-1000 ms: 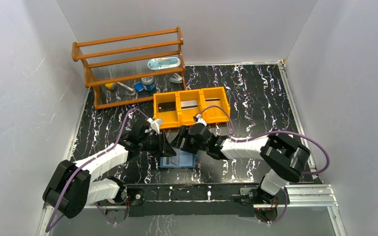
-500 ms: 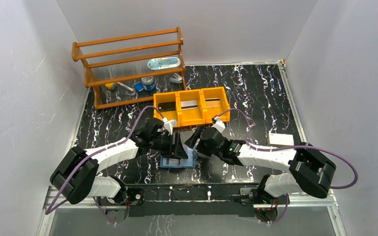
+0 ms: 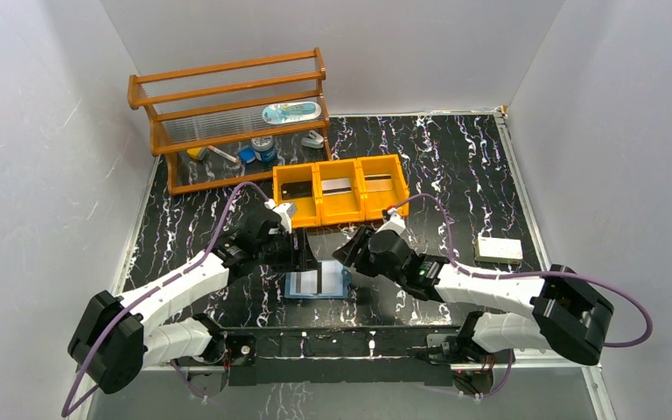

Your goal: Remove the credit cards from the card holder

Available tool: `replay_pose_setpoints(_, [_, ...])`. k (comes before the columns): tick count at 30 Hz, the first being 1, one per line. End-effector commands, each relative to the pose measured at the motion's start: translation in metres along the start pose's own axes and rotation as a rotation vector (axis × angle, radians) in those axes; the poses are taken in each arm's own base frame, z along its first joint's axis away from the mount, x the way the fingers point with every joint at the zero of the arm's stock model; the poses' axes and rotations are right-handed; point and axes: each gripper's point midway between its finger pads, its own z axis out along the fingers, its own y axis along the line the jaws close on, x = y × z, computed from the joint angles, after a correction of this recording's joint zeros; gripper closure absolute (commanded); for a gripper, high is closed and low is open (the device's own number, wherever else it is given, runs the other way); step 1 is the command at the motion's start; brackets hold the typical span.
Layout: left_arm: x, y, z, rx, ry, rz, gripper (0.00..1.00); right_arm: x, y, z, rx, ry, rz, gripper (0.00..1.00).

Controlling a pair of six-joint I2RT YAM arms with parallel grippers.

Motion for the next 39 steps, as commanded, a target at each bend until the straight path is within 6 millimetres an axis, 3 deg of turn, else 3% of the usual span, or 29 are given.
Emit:
replay_pose_setpoints(1, [-0.006, 0.008, -0.006, -0.063, -0.029, 0.009, 0.41, 0.003, 0.037, 0.005, -0.134, 0.037, -0.045, 0.42])
replay_pose_setpoints(4, [-0.003, 0.006, -0.004, -0.045, -0.015, 0.004, 0.41, 0.015, 0.043, 0.014, -0.142, 0.100, -0.074, 0.43])
replay_pose_setpoints(8, [0.000, 0.002, -0.001, -0.013, 0.006, 0.002, 0.41, 0.029, 0.036, 0.029, -0.095, 0.160, -0.068, 0.43])
replay_pose_setpoints(22, [0.023, -0.016, 0.017, 0.139, 0.149, 0.005, 0.45, 0.048, -0.030, 0.052, 0.171, 0.185, 0.024, 0.48])
replay_pose_setpoints(24, [0.030, -0.003, 0.023, 0.086, 0.167, -0.013, 0.47, 0.049, -0.043, 0.052, 0.220, 0.175, 0.050, 0.49])
replay_pose_setpoints(27, [0.046, 0.037, 0.030, -0.077, 0.175, -0.036, 0.49, 0.049, -0.057, 0.051, 0.269, 0.164, 0.073, 0.50])
replay_pose_setpoints(31, [0.055, 0.067, 0.029, -0.215, 0.169, -0.052, 0.53, 0.047, -0.062, 0.048, 0.291, 0.150, 0.079, 0.51])
replay_pose_setpoints(39, [0.050, 0.072, 0.026, -0.252, 0.141, -0.057, 0.59, 0.031, -0.057, 0.037, 0.295, 0.097, 0.051, 0.53])
